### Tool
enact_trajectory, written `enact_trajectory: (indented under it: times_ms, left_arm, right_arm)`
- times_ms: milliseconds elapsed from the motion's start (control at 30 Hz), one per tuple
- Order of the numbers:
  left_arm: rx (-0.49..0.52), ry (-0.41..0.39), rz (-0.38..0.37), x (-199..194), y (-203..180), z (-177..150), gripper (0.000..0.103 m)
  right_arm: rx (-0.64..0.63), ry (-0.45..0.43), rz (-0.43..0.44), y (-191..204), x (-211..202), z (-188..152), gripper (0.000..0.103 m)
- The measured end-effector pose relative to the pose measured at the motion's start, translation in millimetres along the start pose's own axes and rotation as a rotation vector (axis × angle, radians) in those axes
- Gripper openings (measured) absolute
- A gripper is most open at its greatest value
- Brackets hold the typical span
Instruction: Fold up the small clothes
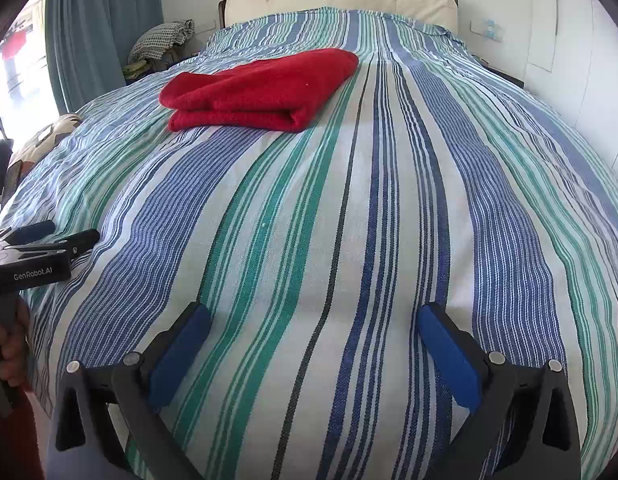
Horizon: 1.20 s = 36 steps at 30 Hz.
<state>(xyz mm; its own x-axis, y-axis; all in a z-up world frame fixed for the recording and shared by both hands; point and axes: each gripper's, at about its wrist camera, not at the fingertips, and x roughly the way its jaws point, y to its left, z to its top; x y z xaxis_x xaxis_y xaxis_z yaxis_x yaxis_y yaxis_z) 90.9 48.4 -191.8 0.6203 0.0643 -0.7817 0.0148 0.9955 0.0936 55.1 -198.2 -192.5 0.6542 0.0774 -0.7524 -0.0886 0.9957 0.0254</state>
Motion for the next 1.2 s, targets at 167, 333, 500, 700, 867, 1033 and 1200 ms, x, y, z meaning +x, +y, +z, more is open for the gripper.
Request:
enact_trajectory:
  times_ms: [167, 333, 500, 700, 867, 1033, 1200]
  left_arm:
    - [0.001, -0.001, 0.0, 0, 0, 0, 0.103]
    - [-0.003, 0.018, -0.01, -1, 2, 3, 0.103]
    - [-0.113, 0.11, -0.145, -16, 26, 35, 0.101]
    - [-0.325, 0.02, -0.403, -4, 58, 137, 0.102]
    - [-0.387, 0.088, -0.446, 72, 46, 202, 0.102]
    - [-0.341, 0.222, -0.437, 124, 16, 212, 0.101]
    - [-0.222, 0.233, -0.452, 132, -17, 213, 0.044]
  right_arm:
    - [0.0, 0.001, 0.0, 0, 0, 0, 0.103]
    - [-0.001, 0.004, -0.003, 1, 0, 0, 0.103]
    - [0.001, 0.103, -0.015, 2, -4, 11, 0.102]
    - [0.172, 0.015, 0.113, -36, -19, 74, 0.102]
    - [0.326, -0.028, 0.258, -73, 28, 177, 0.102]
    - [0.426, 0.019, 0.364, -83, 107, 239, 0.102]
    - [0.45, 0.126, 0.431, -59, 174, 243, 0.069]
